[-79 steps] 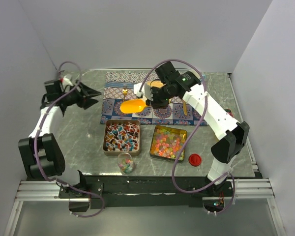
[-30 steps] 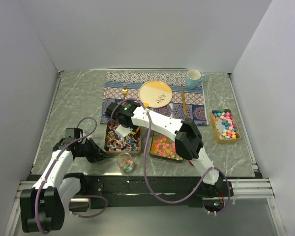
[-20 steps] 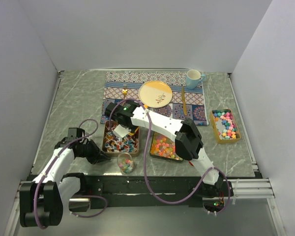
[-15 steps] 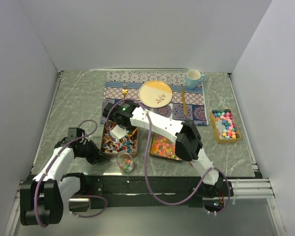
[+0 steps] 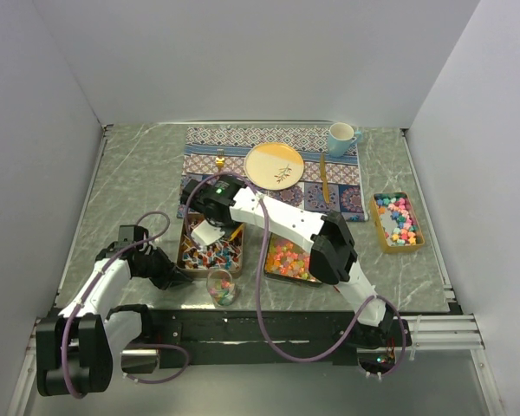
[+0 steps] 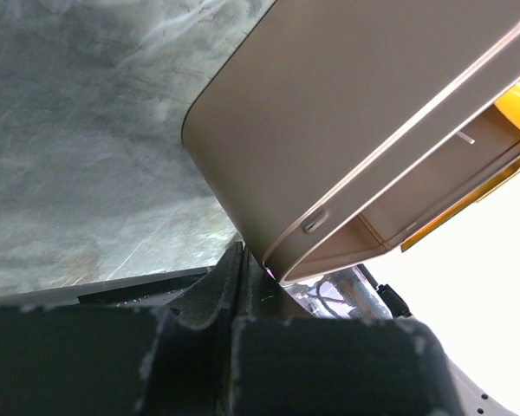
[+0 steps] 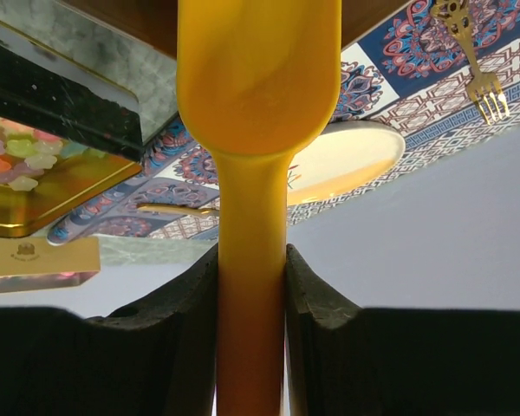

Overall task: Pack the candies
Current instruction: Scoop the fake candies from the storage box.

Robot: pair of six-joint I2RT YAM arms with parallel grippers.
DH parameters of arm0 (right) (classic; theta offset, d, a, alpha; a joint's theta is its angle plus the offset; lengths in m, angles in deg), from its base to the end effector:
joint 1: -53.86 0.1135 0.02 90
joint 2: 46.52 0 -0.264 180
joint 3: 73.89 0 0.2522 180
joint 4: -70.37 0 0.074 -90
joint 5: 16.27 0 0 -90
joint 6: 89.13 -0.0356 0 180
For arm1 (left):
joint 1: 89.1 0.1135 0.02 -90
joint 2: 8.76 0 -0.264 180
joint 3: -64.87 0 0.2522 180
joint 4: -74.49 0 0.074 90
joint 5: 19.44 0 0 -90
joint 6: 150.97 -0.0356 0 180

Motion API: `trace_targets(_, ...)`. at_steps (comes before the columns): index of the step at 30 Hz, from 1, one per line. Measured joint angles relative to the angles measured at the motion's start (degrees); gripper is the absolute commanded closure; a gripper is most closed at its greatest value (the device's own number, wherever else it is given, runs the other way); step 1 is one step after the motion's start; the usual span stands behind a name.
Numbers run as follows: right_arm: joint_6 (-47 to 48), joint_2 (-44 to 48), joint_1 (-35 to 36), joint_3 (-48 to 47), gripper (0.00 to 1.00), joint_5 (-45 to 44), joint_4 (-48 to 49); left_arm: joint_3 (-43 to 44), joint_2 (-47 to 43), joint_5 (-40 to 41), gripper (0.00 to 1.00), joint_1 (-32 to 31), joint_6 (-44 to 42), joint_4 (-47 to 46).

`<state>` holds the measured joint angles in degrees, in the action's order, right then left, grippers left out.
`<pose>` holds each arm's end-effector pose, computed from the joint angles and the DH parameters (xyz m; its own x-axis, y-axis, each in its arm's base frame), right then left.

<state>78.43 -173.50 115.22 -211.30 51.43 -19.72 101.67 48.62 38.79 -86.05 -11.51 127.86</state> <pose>0.2256 0.3850 0.2649 0.6595 -0.6774 0.3259 -0.6283 -0.7347 -0.2557 0.1434 -0.0111 0.1470 -0.6998 -0.6843 0.2048 -0.6642 0.5180 -0.5390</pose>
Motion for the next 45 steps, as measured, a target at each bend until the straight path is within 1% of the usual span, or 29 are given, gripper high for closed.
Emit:
trace_targets(8, -0.13, 1.33, -3.04, 2.82, 1.0, 2.97, 2.56, 0.0, 0.0, 0.0, 0.99, 0.33, -0.04, 0.04)
trace_targets(14, 1.38, 2.43, -6.1, 11.17, 1.0, 7.72, 9.03, 0.0, 0.13, 0.0, 0.99, 0.42, -0.04, -0.04)
trace_targets(17, 2.16, 2.34, -6.67, 12.46, 1.0, 8.46, 9.46, 0.0, 0.37, 0.07, 0.99, 0.55, -0.04, -0.24)
trace_targets(19, 2.34, 2.29, -6.67, 11.96, 1.0, 8.41, 9.42, 0.0, 0.46, 0.09, 0.99, 0.74, -0.04, -0.37)
trace_targets(23, 1.9, -0.55, -5.64, 6.56, 1.0, 7.72, 7.8, 0.0, 0.48, 0.15, 0.99, 1.07, -0.07, -0.39)
trace_targets(26, 1.44, -2.34, -4.39, 4.57, 1.0, 7.21, 7.48, 0.0, 0.48, 0.15, 0.99, 1.11, -0.07, -0.42)
trace_targets(37, -2.58, -4.59, -0.52, 4.28, 1.0, 7.8, 6.6, 0.0, -0.2, 0.2, 0.99, 1.16, -0.17, -0.46)
trace_targets(45, -7.23, -11.26, 0.74, -3.61, 1.0, 10.64, 4.24, 0.0, -1.42, 0.24, 0.99, 0.87, -0.22, -0.39)
